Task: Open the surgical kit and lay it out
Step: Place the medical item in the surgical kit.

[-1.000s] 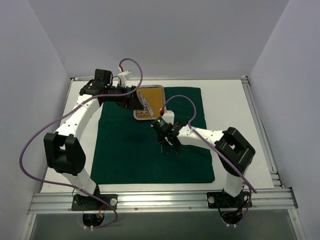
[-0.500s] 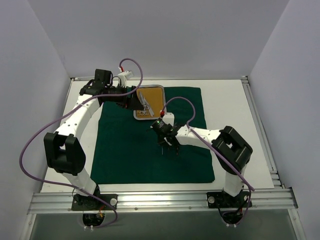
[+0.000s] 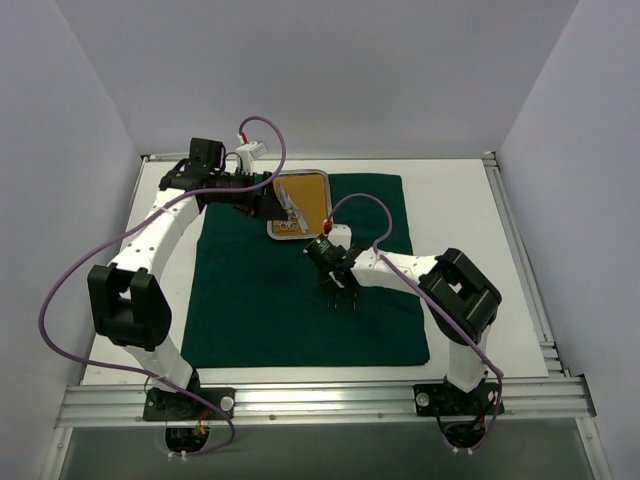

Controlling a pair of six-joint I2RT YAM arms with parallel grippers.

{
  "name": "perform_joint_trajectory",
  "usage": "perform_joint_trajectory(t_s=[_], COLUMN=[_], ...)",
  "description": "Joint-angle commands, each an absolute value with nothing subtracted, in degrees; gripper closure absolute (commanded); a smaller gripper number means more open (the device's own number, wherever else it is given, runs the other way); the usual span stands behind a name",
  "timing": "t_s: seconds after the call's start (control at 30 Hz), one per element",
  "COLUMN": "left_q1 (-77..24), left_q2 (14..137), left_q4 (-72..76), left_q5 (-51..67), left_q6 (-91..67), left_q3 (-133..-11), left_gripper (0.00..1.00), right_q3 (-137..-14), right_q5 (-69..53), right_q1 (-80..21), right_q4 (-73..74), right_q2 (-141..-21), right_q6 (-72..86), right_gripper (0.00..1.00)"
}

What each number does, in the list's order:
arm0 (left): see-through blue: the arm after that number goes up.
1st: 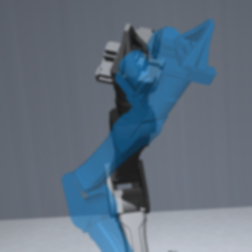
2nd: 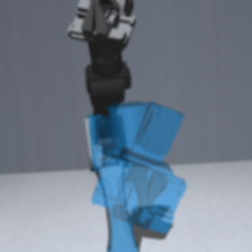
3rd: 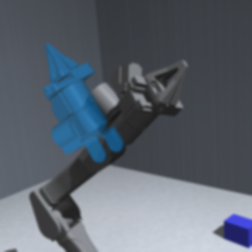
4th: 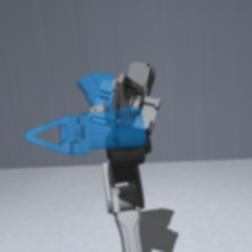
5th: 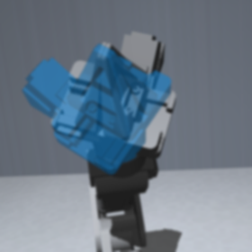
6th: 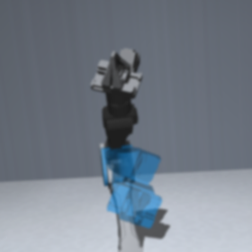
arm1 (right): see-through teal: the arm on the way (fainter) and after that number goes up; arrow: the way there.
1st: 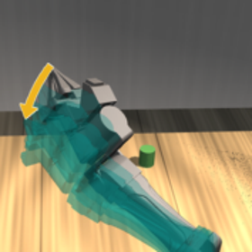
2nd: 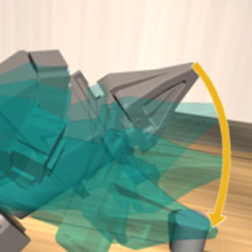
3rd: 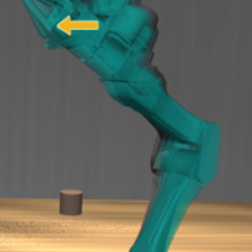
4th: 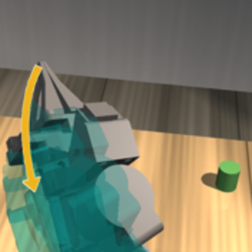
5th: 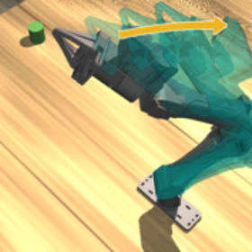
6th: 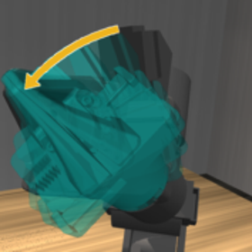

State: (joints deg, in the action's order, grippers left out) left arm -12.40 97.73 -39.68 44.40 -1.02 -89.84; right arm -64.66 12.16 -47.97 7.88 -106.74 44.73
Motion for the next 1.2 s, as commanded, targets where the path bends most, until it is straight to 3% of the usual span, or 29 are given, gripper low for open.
perform_joint_trajectory(t_s=[0.0,0.43,0.67,1.0,1.17], left_q1=[-12.4,-12.4,-12.4,-12.3,-11.0], left_q2=[98.0,97.9,98.2,97.8,96.9], left_q4=[-39.6,-39.7,-39.7,-42.1,-43.3], left_q5=[45.9,46.1,46.1,43.1,40.4], left_q6=[-0.4,-0.3,-0.2,4.0,5.4], left_q3=[-90.4,-90.4,-90.6,-91.6,-92.9], left_gripper=[0.06,0.06,0.06,0.06,0.06], right_q3=[-66.4,-66.7,-68.3,-72.2,-74.0], right_q5=[12.7,12.7,13.1,14.8,15.0], right_q1=[-47.5,-47.6,-47.9,-47.9,-46.7], right_q4=[9.3,9.7,10.5,13.4,13.1], right_q2=[-107.6,-106.5,-104.3,-98.6,-94.0], right_q6=[44.5,44.2,43.5,40.6,35.9], right_gripper=[0.88,0.75,0.6,0.52,0.4])
